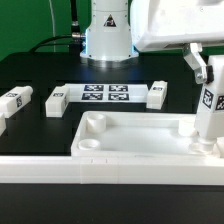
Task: Assemble desk
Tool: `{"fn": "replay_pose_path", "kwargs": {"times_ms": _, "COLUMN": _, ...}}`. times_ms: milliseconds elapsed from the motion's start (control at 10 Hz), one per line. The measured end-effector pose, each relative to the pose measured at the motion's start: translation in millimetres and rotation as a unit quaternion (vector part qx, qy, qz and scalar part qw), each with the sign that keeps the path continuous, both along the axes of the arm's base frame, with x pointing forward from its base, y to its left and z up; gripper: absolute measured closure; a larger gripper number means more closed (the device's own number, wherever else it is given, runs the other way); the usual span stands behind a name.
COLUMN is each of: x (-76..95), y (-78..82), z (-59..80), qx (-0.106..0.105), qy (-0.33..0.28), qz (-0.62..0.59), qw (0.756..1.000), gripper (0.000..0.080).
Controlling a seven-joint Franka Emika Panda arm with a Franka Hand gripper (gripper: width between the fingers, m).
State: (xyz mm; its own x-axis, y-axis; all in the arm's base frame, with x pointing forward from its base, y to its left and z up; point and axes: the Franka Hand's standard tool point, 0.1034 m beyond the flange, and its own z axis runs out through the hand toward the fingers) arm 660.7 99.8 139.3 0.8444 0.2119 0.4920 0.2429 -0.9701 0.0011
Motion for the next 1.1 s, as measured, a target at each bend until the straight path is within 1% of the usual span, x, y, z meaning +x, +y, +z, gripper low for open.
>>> {"fn": "replay_pose_path", "kwargs": {"times_ms": 500, "x": -17.2, "y": 1.1, "z": -11.1, "qx": -0.004, "qy": 0.010, "qz": 0.006, "qw": 1.000, "gripper": 0.0509}}
{"fn": "replay_pose_path", "kwargs": {"times_ms": 1100, "x": -20.7, "y": 2.7, "z": -23.1, "qx": -0.004, "qy": 0.017, "qz": 0.007, "qw": 1.000, "gripper": 0.0509}}
